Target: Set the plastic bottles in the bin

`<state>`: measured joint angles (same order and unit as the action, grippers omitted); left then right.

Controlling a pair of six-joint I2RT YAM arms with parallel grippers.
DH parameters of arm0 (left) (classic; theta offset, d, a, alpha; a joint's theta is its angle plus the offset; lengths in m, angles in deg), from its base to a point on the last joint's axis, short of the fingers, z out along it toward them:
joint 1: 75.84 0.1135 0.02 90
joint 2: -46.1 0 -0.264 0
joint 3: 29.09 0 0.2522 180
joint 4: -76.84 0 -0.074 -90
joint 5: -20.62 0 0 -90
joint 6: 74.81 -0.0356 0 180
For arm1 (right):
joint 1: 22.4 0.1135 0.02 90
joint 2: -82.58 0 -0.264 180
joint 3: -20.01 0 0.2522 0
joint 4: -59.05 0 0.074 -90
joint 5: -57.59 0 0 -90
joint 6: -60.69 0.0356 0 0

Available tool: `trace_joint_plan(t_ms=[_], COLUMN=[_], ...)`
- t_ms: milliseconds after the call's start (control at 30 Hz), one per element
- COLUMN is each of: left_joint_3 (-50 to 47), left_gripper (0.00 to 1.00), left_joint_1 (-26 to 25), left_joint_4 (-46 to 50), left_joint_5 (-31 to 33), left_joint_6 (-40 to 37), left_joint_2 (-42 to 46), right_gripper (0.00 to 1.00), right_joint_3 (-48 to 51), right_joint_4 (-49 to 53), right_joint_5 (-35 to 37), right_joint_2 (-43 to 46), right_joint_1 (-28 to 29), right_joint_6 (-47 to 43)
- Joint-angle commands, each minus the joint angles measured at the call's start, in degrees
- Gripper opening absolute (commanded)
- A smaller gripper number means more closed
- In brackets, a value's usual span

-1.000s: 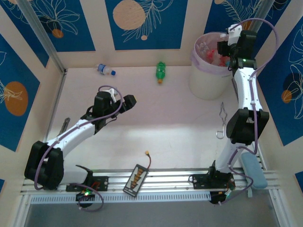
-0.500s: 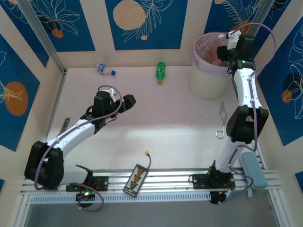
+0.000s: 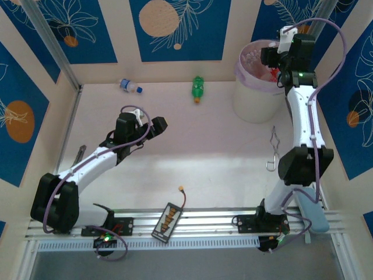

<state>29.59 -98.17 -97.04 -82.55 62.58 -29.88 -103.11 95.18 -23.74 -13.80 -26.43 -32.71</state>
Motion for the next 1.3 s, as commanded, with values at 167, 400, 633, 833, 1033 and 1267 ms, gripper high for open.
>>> trace_joint_plan(t_ms=[167, 400, 633, 833, 1033, 1267], left_joint_3=[-0.05, -1.90, -3.43, -4.32, -4.76, -4.85], left_gripper=[1.00, 1.00, 1.00, 1.00, 1.00, 1.00], left_joint_1=[1.91, 2.38, 2.86, 2.87, 3.08, 3.12], left_joint_4=[0.87, 1.09, 4.22, 4.72, 4.83, 4.56], left_joint_5=[1.95, 2.01, 3.45, 2.26, 1.67, 1.08], left_joint_6=[-2.17, -2.23, -5.04, -5.56, -5.58, -5.22], left_joint_2=[1.01, 1.37, 4.39, 5.32, 5.94, 5.85], right_gripper=[0.85, 0.86, 0.87, 0.95, 0.99, 0.99], right_joint_3=[8.36, 14.34, 11.72, 1.17, -21.21, -39.74], right_joint_4=[1.53, -0.63, 1.36, 4.15, 16.05, 22.42], right_joint_5=[3.41, 9.10, 14.04, 17.57, 16.79, 16.30], right_joint_2=[9.44, 9.18, -1.22, -14.97, -33.37, -48.89], right_joint_1=[11.21, 19.99, 27.89, 30.72, 29.38, 26.67], right_joint_6=[6.70, 13.43, 13.44, 14.16, 16.81, 20.76])
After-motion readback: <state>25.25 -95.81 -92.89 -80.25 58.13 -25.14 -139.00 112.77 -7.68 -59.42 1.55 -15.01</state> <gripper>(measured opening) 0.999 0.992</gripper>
